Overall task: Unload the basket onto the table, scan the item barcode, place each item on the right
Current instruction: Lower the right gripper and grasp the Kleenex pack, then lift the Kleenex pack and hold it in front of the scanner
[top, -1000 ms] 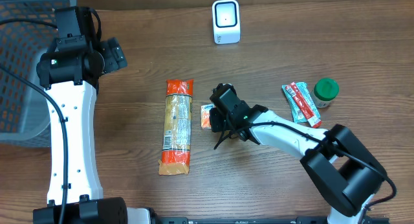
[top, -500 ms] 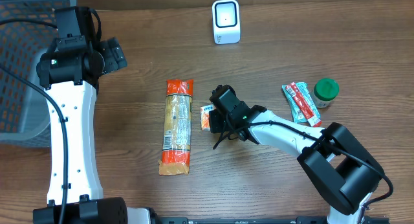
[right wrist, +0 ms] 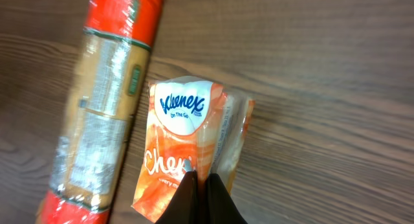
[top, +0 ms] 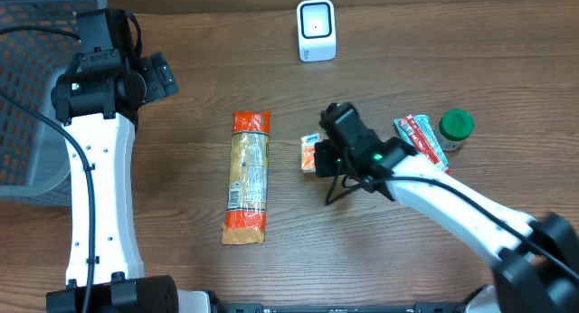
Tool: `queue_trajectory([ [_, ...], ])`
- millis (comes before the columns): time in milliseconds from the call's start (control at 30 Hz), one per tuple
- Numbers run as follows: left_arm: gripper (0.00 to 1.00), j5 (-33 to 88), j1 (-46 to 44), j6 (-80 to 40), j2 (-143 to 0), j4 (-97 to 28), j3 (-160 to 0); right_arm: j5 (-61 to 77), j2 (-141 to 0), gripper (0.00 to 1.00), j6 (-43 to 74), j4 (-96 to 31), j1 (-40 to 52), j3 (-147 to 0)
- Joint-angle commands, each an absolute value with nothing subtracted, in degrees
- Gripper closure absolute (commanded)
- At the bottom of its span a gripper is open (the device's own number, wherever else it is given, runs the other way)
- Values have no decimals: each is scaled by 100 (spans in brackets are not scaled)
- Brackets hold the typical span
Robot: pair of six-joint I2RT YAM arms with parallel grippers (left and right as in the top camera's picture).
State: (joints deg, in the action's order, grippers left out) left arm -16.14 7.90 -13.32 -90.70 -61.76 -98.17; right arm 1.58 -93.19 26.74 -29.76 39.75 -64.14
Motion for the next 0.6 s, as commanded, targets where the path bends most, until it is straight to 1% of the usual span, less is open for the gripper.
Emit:
queue_trajectory([
  [0,0,-1691,786,-1284,-8989,-6171,-9920,-298,-8853,97,2414,-3168,3975,-6477],
  [300,0,-1691,786,-1284,-8989,-6173,-9920,-447,-8755,97,2285,-4460,3962,-7747],
  [567,0,-1691,786,-1284,-8989,-6171,-9920,-513,-9056,97,1929,-6053,3944,-9830],
])
